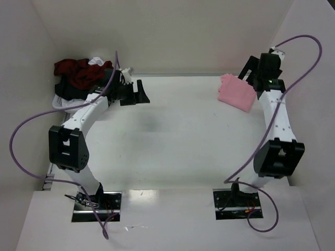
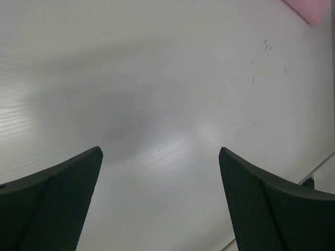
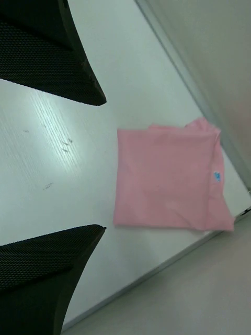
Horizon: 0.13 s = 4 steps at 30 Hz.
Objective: Fold and stack the t-shirts
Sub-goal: Put the neatly folded tshirt into the corner of the board with the right arm
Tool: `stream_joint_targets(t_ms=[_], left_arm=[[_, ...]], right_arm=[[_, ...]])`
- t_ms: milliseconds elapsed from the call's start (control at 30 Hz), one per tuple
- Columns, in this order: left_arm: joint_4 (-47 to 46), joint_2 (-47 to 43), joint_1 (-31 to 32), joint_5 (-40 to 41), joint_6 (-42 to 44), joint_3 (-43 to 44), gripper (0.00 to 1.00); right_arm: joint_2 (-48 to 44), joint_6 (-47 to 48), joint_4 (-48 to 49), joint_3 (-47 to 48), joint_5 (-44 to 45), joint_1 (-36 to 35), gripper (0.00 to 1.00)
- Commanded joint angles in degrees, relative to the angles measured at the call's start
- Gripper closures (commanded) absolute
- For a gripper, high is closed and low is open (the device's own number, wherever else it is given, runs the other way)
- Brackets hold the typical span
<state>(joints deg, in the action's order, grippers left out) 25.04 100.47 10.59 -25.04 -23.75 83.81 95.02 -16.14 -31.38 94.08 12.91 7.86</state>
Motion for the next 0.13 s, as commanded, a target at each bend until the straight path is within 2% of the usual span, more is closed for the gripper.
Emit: stream_joint_targets(t_ms=[0,100], left_arm=[[0.89,-6.50,-0.22,5.96,4.31,1.71,0.00],[0.36,-10.46,-0.22,9.03,5.37,1.09,0.00]], right_arm=[[-7.38,-2.75,5.53,-6.79,-5.69,0.32,0.00],[-13.10,-4.67,7.99,-12.77,-8.59,0.32,0.00]])
